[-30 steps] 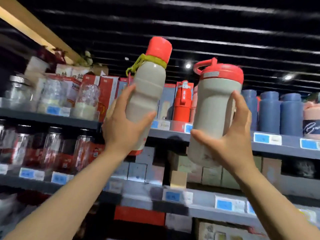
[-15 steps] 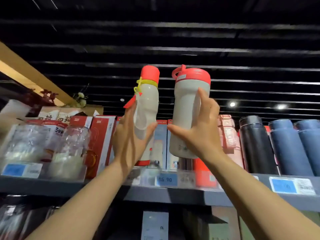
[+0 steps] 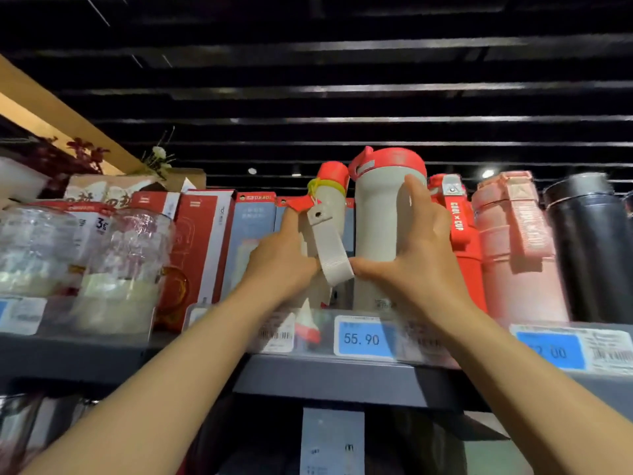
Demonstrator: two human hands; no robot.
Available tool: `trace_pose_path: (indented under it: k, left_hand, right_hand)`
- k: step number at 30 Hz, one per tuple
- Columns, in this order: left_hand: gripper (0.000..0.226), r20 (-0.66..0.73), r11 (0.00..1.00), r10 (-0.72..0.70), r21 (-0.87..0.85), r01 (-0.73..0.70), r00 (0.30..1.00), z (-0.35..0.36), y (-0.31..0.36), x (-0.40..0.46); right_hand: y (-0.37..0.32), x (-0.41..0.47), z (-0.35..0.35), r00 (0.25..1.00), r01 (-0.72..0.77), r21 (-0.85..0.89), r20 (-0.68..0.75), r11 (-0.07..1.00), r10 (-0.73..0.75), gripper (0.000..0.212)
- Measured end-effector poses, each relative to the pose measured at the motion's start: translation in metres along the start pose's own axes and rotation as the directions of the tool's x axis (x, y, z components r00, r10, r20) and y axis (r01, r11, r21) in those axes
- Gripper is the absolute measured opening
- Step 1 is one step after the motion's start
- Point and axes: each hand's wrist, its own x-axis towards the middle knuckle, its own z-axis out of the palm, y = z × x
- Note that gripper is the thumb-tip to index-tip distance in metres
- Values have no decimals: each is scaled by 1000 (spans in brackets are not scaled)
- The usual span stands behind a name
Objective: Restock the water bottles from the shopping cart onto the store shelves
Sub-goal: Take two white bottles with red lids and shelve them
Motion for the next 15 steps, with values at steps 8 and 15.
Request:
trace_pose_path:
  k: [8, 15]
  left_hand:
    - [78, -44, 996, -48, 68, 51, 998, -11, -1, -19]
    - [91, -18, 1000, 6, -10, -6, 1000, -20, -8, -37]
  right_hand:
    - [2, -4, 6, 999, 21, -108, 42, 994, -16, 105]
    - [0, -11, 3, 994, 17, -189, 107, 982, 3, 107]
